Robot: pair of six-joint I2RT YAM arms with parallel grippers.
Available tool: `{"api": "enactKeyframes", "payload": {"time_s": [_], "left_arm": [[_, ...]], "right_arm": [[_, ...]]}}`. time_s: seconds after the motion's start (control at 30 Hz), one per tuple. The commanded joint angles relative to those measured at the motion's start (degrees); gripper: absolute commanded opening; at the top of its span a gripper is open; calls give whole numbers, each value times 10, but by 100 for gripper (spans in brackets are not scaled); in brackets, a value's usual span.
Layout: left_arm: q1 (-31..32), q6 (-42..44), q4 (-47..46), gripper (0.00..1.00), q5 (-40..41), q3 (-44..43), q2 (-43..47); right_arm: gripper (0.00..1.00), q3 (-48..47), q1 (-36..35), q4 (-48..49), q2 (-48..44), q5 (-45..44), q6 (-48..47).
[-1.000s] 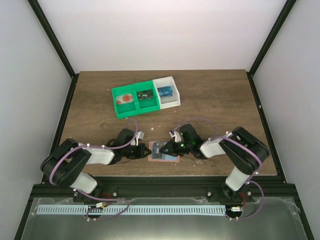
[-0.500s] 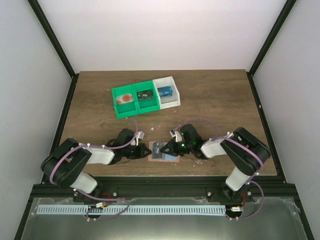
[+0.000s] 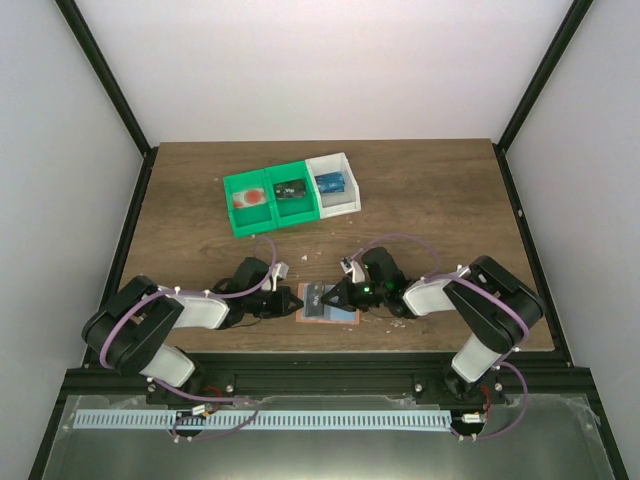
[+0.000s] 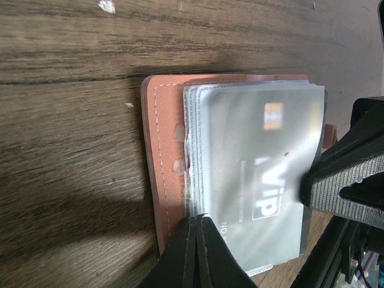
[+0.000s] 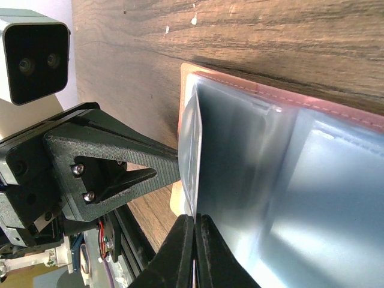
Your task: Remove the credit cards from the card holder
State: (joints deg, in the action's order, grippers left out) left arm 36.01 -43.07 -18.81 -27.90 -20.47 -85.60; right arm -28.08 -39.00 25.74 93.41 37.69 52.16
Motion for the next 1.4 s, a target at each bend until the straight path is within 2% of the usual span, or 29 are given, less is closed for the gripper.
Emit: {"api": "enactKeyframes", "payload": {"time_s": [0.0, 0.33, 0.47, 0.6, 0.73, 1.07, 1.17, 1.37], "left_arm": [[1, 8, 34, 0, 25, 6, -22], [1, 7, 36, 0, 27, 5, -25], [1, 8, 40, 0, 26, 1, -25], [2, 12, 47, 0, 26, -5, -24], [2, 9, 46, 0, 26, -3, -23], [2, 8, 45, 0, 27, 0, -22], [2, 12, 52, 0, 28, -1, -20], [1, 14, 58, 0, 35, -1, -14]], "right_arm": [[2, 3, 7, -8, -14, -4, -7], [4, 0, 12, -27, -25, -10, -14], [0, 2, 12, -17, -25, -1, -13], [6, -4, 12, -21, -27, -3, -15], [0, -3, 12, -12, -25, -1, -13], [0, -2, 12, -21, -36, -7, -12], [5, 0, 12, -30, -41, -13, -16], [0, 6, 15, -35, -44, -16, -22]]}}
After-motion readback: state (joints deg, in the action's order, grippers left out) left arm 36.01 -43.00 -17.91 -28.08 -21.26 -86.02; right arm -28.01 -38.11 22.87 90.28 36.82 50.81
